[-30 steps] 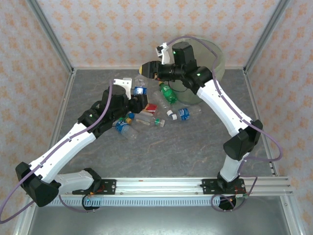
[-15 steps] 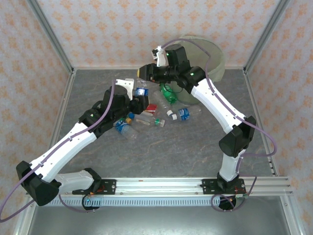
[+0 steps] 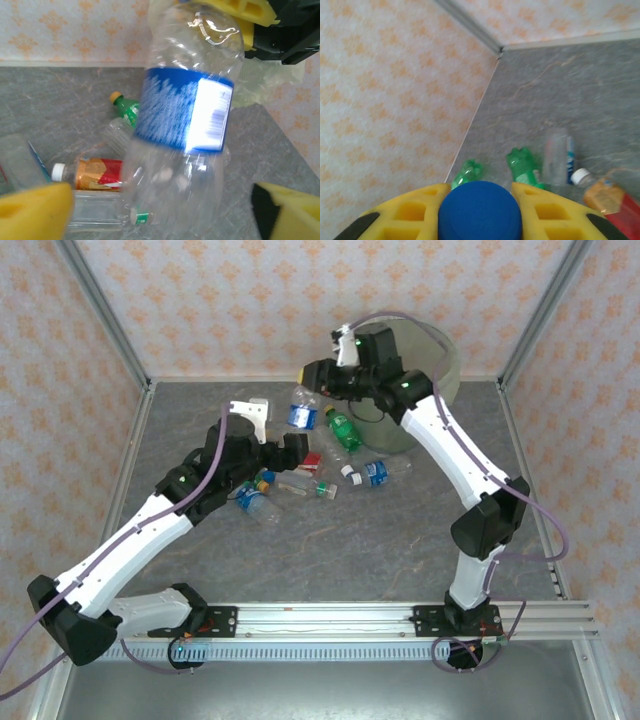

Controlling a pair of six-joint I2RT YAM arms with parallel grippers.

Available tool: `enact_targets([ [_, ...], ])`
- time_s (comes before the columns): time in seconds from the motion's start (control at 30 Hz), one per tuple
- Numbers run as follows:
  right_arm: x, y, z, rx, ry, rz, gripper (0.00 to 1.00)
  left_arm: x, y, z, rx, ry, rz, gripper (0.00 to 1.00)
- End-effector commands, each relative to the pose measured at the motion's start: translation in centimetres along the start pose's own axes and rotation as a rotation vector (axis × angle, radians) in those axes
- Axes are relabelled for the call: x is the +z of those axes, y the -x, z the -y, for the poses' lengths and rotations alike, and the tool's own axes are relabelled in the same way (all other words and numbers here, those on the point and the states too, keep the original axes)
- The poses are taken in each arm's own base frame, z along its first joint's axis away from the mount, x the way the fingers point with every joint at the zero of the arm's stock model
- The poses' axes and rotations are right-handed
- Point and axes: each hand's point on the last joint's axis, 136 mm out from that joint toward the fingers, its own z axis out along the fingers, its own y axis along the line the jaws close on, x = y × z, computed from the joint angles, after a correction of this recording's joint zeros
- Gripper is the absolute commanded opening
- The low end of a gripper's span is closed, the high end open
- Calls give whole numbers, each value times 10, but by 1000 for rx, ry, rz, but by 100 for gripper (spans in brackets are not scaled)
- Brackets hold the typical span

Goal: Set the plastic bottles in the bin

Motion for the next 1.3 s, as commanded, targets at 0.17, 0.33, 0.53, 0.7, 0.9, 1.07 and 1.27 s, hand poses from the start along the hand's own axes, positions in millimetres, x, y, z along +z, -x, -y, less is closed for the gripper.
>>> enact_targets([
  [0.17,-108,100,56,64,-218,363,29,-27,14,-48,-77,209,117,99],
  [0.33,-155,138,99,123,-310,517,30,-40,6,-95,-159,357,123,99],
  [0.53,-188,167,129,144,-415,647,28,-60,-5,-144,-245,497,154,99],
  [0.7,-196,180,149,138,-498,694,29,-71,-18,-178,-275,640,136,99],
  [0.9,-186,184,162,122,-539,658,49,-72,-33,-208,-328,724,106,99],
  [1.07,-182,181,151,115,-491,631,79,-66,-44,-232,-382,744,99,99],
  [1.27,-181,176,115,70,-398,607,100,-64,-60,-272,-459,816,86,99],
])
